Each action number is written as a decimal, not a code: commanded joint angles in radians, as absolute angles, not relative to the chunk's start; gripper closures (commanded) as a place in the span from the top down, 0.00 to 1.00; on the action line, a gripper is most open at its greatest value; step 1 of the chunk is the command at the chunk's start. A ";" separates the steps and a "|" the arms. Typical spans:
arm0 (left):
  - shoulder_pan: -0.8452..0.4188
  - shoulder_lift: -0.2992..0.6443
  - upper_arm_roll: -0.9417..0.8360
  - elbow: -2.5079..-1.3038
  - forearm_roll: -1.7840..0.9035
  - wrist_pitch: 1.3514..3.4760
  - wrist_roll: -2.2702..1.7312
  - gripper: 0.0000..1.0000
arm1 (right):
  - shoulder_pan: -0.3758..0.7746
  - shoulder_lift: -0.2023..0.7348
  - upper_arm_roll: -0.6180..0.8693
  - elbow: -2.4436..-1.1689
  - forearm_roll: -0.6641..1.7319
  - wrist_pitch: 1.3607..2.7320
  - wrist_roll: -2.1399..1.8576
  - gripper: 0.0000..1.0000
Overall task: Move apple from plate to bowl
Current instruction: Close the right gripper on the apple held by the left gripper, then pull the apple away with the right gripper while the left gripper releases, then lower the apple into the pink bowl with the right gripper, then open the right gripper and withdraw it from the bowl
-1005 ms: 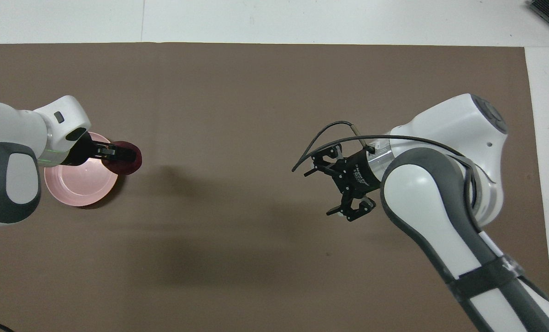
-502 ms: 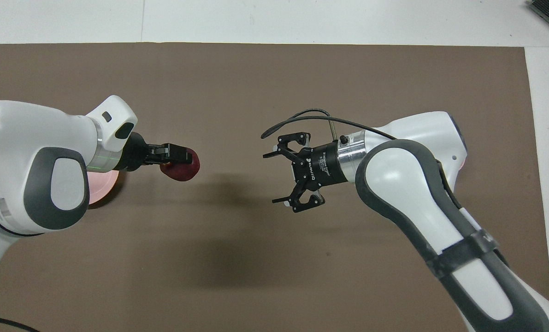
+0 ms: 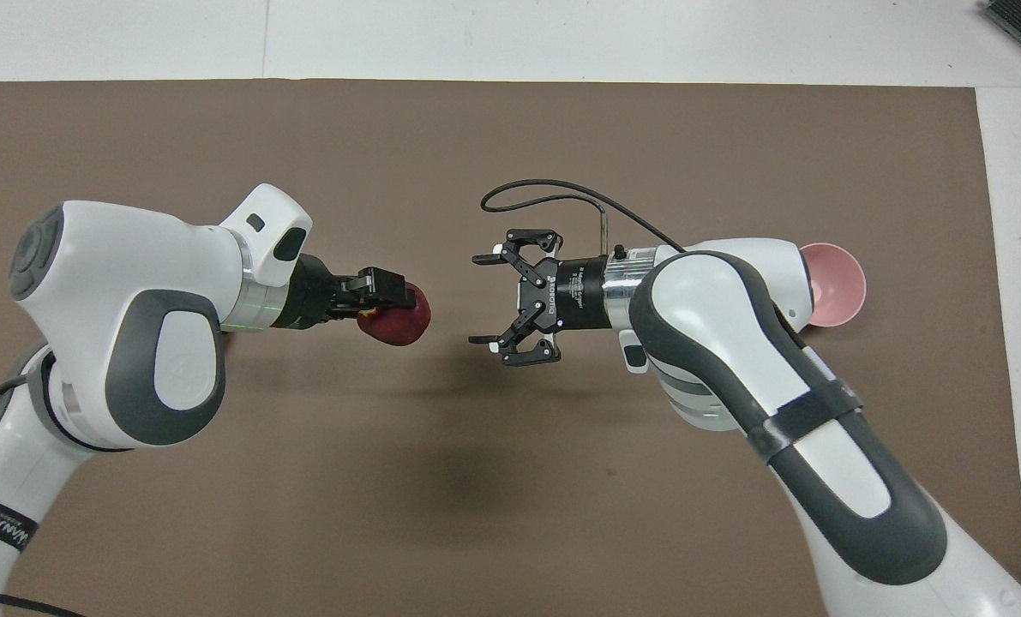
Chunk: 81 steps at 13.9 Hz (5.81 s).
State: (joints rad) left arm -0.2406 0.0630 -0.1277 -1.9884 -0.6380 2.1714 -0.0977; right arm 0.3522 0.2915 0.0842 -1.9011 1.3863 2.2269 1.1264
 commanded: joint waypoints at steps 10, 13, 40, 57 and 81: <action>-0.253 0.072 -0.204 -1.945 -0.667 2.244 -0.253 0.00 | 0.400 0.314 0.087 -1.893 1.465 2.238 0.945 1.00; -0.255 0.072 -0.204 -1.945 -0.666 2.237 -0.255 0.00 | 0.406 0.311 0.087 -1.893 1.477 2.241 0.943 0.79; -0.095 0.057 -0.187 -1.940 -0.277 2.139 -0.048 1.00 | 0.325 0.276 0.074 -1.855 0.795 2.226 1.065 0.00; 0.091 0.034 -0.153 -1.590 -0.008 1.731 0.187 1.00 | -0.058 0.265 0.074 -1.807 0.154 2.128 0.376 0.00; -0.052 -0.043 0.035 -1.517 -0.003 1.490 0.196 1.00 | -0.172 0.241 0.083 -1.692 -0.008 1.916 -0.021 1.00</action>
State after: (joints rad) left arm -0.0692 -0.0132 0.0536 -1.4796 -0.0097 1.4956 0.2035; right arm -0.1653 0.2704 0.0705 -1.7256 0.0176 1.9794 0.0318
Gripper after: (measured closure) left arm 0.000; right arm 0.000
